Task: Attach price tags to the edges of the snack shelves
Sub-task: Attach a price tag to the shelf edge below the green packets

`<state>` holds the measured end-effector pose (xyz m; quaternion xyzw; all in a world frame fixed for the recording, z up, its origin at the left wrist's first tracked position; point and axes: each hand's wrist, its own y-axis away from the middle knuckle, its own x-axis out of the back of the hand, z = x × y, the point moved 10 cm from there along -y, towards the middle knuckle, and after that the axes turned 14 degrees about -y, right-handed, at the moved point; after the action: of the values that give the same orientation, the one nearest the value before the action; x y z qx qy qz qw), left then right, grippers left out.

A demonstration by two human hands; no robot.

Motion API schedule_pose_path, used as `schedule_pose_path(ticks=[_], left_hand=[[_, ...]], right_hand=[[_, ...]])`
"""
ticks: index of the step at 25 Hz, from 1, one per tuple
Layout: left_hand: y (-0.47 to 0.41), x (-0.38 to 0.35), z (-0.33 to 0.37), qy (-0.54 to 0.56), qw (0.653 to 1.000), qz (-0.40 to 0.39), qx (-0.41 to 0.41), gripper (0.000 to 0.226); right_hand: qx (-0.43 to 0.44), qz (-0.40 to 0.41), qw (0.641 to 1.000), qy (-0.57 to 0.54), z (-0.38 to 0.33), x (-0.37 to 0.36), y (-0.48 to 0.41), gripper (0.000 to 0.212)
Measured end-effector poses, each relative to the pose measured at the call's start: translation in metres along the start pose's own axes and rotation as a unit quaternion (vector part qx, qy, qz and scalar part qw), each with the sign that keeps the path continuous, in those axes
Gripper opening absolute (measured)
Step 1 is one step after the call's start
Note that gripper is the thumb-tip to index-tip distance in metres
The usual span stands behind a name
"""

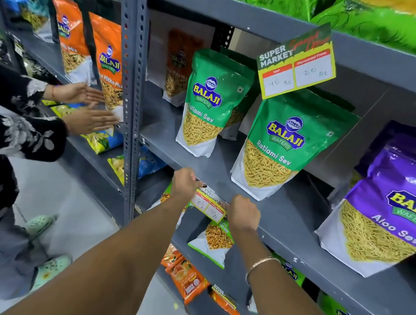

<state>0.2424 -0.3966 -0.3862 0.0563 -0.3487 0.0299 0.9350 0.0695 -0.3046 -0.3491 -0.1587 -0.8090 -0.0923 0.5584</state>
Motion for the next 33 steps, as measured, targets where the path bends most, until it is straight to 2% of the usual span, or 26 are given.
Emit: schedule_pose_path(ticks=[3,5,7,9,11,14,16,18,22,26,30,33], left_hand=[[0.001,0.008,0.002,-0.122,0.993,-0.01,0.002,0.03],[0.013,0.013,0.006,-0.166,0.985,-0.03,0.018,0.04],[0.028,0.029,0.026,-0.17,0.984,-0.04,0.024,0.039],[0.035,0.062,0.067,-0.068,0.997,-0.027,0.0,0.026],[0.036,0.101,0.121,0.095,0.994,-0.014,-0.045,0.034],[0.052,0.143,0.197,0.283,0.955,-0.055,-0.074,0.037],[0.061,0.154,0.227,0.328,0.938,-0.079,-0.075,0.039],[0.057,0.159,0.236,0.301,0.948,-0.061,-0.078,0.04],[0.054,0.177,0.228,0.291,0.953,0.027,-0.081,0.016],[0.074,0.222,0.246,0.205,0.955,0.14,-0.164,0.02],[0.077,0.226,0.275,0.157,0.96,0.116,-0.203,0.014],[0.073,0.222,0.289,0.13,0.96,0.113,-0.219,0.019]], right_hand=[[0.014,-0.047,0.998,0.045,0.001,-0.002,-0.007,0.032],[0.007,-0.067,0.997,0.044,-0.001,0.005,0.0,0.033],[0.018,-0.053,0.998,0.036,-0.018,0.038,0.009,0.034],[0.062,0.023,0.997,0.024,-0.052,0.108,0.02,0.036],[0.123,0.139,0.982,-0.017,-0.088,0.194,0.037,0.031],[0.207,0.262,0.938,-0.096,-0.127,0.297,0.049,0.014],[0.2,0.283,0.928,-0.14,-0.134,0.333,0.039,0.022],[0.173,0.273,0.927,-0.193,-0.134,0.346,0.024,0.022],[0.136,0.241,0.949,-0.153,-0.139,0.342,0.016,0.019],[0.167,0.287,0.926,-0.178,-0.13,0.346,0.045,0.018],[0.114,0.299,0.919,-0.232,-0.099,0.35,0.046,0.021],[0.091,0.294,0.917,-0.255,-0.096,0.353,0.038,0.02]])
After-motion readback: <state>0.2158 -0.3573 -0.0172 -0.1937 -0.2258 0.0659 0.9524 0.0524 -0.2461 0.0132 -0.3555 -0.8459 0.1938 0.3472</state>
